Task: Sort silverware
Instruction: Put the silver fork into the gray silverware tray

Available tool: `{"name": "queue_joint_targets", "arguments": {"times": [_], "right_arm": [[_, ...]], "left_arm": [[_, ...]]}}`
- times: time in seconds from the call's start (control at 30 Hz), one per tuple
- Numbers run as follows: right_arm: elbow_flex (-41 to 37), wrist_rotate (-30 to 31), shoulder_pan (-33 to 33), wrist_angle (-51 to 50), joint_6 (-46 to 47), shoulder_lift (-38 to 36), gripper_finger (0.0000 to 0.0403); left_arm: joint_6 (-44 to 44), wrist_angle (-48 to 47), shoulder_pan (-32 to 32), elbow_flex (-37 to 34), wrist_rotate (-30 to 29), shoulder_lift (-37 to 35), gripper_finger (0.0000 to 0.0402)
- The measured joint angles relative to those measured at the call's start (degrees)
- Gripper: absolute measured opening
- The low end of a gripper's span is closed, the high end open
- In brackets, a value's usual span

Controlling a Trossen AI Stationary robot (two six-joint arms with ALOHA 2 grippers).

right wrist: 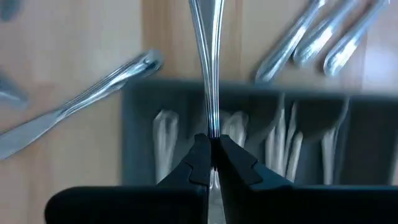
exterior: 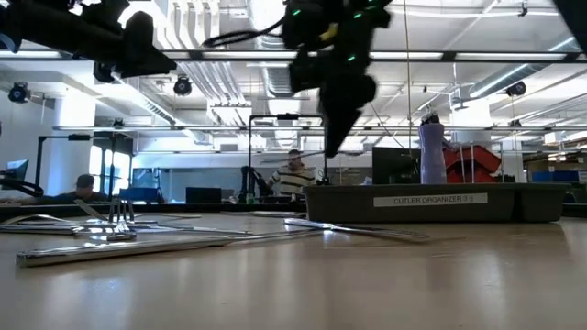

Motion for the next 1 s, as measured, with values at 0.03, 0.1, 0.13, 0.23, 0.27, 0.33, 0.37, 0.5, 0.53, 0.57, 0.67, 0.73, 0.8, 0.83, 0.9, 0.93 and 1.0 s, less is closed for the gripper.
{"name": "queue_joint_targets", "arguments": {"times": [0.03,0.1,0.13,0.23,0.27,0.33,0.37,0.5,0.53,0.57,0.67,0.73,0.8,0.83,0.9,0.93,1.0], "right_arm": [[-3.14,-0.04,0.27,1.03,1.59,-2.65,0.0000],[-9.52,-0.11,0.60,3.12,4.25,-7.40,0.0000],[-12.59,-0.25,0.71,4.63,5.20,-9.50,0.0000],[-21.08,-2.05,1.08,9.33,7.89,-13.59,0.0000],[-23.37,-2.96,1.16,11.04,8.41,-14.31,0.0000],[-26.86,-3.99,1.27,14.18,9.24,-14.86,0.0000],[-28.18,-4.29,1.27,15.01,9.48,-14.86,0.0000],[-30.94,-3.73,1.21,17.27,10.54,-13.96,0.0000],[-31.38,-3.63,1.23,18.09,10.52,-13.78,0.0000],[-31.78,-3.65,1.25,18.71,10.53,-13.75,0.0000],[-32.94,-3.63,1.17,21.35,9.84,-13.75,0.0000],[-33.45,-3.47,0.88,21.95,9.29,-13.73,0.0000],[-33.81,-3.42,0.72,22.54,9.27,-13.73,0.0000],[-33.95,-3.34,0.66,22.98,9.29,-13.73,0.0000],[-34.29,-3.37,0.66,23.27,9.29,-13.73,0.0000],[-34.57,-3.39,0.62,23.62,9.27,-13.73,0.0000],[-35.25,-3.60,0.41,24.38,9.28,-13.70,0.0000]], "left_arm": [[0.15,0.89,0.00,0.00,-0.01,0.14,0.0116],[0.27,2.10,0.00,0.00,-0.01,0.71,0.0116],[0.30,2.68,0.00,0.00,-0.01,1.08,0.0116],[0.22,4.44,0.00,0.00,0.02,2.54,0.0116],[0.18,5.03,0.00,0.00,0.04,3.09,0.0116],[0.16,6.56,0.00,0.00,0.04,4.33,0.0116],[0.16,7.41,0.00,0.00,0.04,5.00,0.0116],[0.11,9.22,0.00,-0.02,0.10,7.41,0.0116],[0.14,9.19,0.00,-0.02,0.15,7.98,0.0116],[0.14,9.19,0.00,-0.02,0.15,8.52,0.0116],[0.14,9.10,0.00,-0.02,0.40,9.97,0.0116],[0.14,9.08,0.00,-0.02,0.47,10.75,0.0116],[0.16,9.11,0.00,-0.02,0.47,11.24,0.0116],[0.22,9.08,0.00,-0.02,0.50,11.38,0.0116],[0.29,9.11,0.00,-0.02,0.50,11.53,0.0116],[0.25,9.09,0.00,-0.02,0.50,11.54,0.0116],[0.22,9.11,0.00,-0.02,0.54,11.54,0.0116]]}}
